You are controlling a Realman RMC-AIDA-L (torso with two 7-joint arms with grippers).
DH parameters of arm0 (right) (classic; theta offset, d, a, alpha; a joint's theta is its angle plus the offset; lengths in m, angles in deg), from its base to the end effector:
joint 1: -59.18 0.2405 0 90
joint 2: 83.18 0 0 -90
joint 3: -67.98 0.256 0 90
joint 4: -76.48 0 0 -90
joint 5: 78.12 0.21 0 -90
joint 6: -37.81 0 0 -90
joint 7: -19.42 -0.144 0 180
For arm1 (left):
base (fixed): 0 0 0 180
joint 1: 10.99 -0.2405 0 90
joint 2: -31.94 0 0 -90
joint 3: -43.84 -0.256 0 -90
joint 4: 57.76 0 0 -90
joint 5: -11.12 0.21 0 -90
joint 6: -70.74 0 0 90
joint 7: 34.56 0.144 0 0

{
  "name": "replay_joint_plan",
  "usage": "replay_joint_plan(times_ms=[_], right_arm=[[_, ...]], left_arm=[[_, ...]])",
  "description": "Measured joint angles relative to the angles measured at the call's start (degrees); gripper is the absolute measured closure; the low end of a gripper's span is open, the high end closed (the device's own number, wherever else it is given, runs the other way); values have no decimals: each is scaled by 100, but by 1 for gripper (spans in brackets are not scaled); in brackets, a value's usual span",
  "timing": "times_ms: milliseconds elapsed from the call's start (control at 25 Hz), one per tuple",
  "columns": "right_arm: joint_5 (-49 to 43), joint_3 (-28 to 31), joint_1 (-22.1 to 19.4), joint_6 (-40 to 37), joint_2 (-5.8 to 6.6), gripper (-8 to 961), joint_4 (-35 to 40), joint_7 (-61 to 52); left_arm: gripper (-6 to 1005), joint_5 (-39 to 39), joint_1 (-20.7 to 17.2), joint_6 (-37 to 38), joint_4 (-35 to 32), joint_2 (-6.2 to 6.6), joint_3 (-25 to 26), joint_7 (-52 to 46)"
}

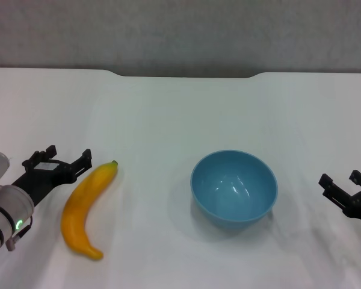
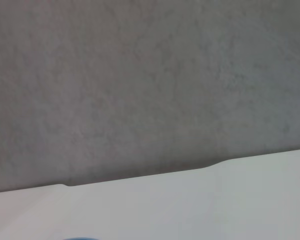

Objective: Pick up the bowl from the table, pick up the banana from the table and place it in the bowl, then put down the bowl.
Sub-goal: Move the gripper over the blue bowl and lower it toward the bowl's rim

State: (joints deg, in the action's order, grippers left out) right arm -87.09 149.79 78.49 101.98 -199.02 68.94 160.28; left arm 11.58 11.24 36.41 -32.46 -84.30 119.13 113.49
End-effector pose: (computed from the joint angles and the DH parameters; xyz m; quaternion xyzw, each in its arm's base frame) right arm 0.3628 0.2947 -0.0205 -0.7538 0.3511 0.3107 0.4606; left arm -0.3299 0.3582 -0.0381 -0.7663 -0.3532 -0.2176 0.4906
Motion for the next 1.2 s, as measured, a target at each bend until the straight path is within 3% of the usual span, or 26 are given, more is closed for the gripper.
replay_joint_plan(times_ms=[1200], right_arm=[[-57,-25,28,-59,40,80,-152,-143]], left_arm=[[125,-14,-113,-100,152,-6,-6,-138]])
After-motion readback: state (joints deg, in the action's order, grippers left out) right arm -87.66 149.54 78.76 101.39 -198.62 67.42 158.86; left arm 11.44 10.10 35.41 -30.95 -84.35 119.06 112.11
